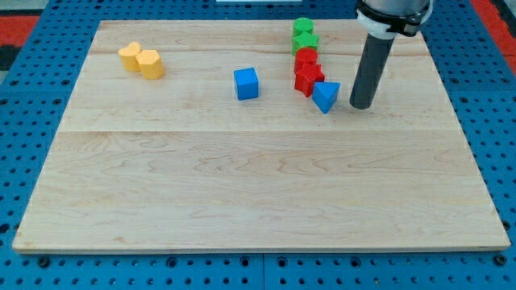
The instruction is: Push the blue triangle to the right and then left a bit
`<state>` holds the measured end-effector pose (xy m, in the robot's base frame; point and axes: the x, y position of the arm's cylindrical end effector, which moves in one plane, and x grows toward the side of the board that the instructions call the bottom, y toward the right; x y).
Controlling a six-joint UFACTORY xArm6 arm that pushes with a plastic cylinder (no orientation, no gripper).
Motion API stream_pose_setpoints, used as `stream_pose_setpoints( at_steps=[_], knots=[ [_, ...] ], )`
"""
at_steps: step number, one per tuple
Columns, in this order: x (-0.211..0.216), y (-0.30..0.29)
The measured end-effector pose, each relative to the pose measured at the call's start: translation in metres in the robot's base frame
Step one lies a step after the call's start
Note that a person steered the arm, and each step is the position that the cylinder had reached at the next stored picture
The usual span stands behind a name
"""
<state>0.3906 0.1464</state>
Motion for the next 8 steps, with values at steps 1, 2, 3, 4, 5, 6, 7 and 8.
stream_pose_setpoints(
  at_steps=[1, 2, 3, 4, 5, 6, 7, 8],
  knots=[
    [0.000, -0.019],
    [0.000, -0.034],
    [0.000, -0.039],
    [0.001, -0.040],
    [0.020, -0.034],
    [0.040, -0.001],
    [0.023, 0.024],
    [-0.019, 0.021]
  ],
)
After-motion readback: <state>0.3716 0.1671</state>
